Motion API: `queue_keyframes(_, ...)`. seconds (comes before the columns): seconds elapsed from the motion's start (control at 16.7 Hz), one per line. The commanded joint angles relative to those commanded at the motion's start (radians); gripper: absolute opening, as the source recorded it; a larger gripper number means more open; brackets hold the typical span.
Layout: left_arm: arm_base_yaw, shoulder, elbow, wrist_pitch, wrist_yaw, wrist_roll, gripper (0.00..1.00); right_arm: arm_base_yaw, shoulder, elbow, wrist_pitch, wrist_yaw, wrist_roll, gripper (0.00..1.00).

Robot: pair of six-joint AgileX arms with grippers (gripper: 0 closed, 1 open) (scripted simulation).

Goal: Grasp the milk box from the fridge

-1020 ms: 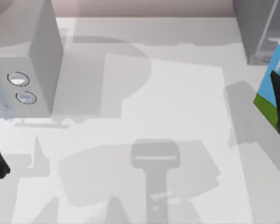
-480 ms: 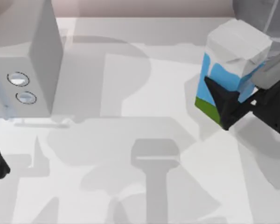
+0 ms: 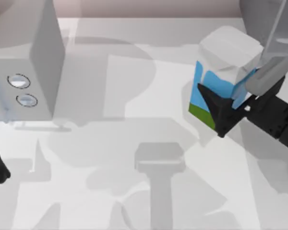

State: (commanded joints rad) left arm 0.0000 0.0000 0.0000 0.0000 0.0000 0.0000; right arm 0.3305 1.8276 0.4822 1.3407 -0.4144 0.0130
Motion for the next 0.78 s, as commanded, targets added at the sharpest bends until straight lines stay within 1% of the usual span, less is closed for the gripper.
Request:
queue_keyframes(0.24, 0.000, 0.000, 0.000, 0.000, 0.000, 0.000, 1.00, 0.004, 0.037, 0.015, 0.004, 0.010, 0.000, 0.00)
queue_keyframes(0.6, 0.000, 0.000, 0.000, 0.000, 0.000, 0.000, 1.00, 0.055, 0.235, 0.157, 0.061, 0.059, 0.000, 0.00)
queue_keyframes(0.78, 0.000, 0.000, 0.000, 0.000, 0.000, 0.000, 1.00, 0.069, 0.279, 0.199, 0.079, 0.073, -0.001, 0.00)
